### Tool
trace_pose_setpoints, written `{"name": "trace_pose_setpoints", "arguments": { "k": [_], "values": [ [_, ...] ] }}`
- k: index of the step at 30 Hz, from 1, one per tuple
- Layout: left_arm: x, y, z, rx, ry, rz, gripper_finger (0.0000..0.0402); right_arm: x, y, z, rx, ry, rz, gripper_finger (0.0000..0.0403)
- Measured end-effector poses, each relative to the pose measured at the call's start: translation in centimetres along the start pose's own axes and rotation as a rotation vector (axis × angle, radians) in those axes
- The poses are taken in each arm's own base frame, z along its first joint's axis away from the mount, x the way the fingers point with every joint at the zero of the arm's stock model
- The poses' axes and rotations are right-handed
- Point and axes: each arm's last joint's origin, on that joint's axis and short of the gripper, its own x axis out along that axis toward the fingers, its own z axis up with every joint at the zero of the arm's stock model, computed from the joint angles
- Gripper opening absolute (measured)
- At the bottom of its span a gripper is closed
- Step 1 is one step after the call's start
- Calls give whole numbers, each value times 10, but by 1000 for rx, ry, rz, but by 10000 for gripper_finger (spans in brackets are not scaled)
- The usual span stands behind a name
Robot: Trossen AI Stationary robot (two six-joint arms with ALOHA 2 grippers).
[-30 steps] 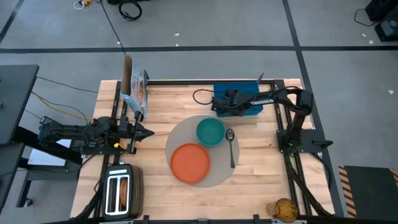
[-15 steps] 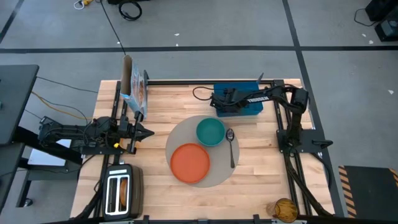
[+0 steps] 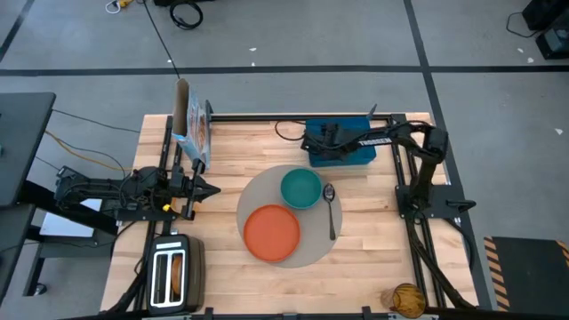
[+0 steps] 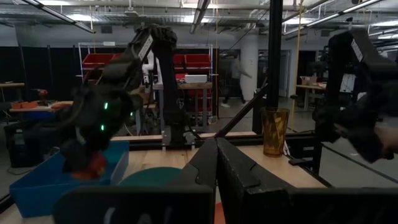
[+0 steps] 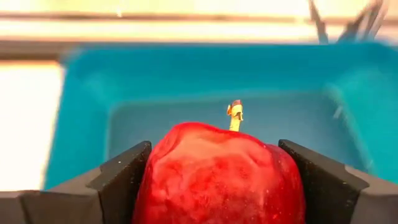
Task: Arrange a breakfast setting
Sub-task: Put the apple on top left of the round table mat
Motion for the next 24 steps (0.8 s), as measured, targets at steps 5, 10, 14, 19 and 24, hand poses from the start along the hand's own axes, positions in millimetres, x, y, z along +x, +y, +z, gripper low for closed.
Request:
{"name": "trace_pose_setpoints", "arguments": {
  "k": [5,10,14,19,24],
  "values": [
    [0,0,0,0,0,0,9,-48,6,15,-55,-198,107,339],
    [0,0,0,0,0,0,9,-99,30,9,-150,-381,325,339],
    [0,0,0,0,0,0,9,-132,57,-6,-281,-524,530,339],
    [0,0,0,0,0,0,9,-160,81,-33,-431,-621,871,341],
    [0,0,0,0,0,0,9,-164,96,-60,-537,-599,1190,339]
  ]
}}
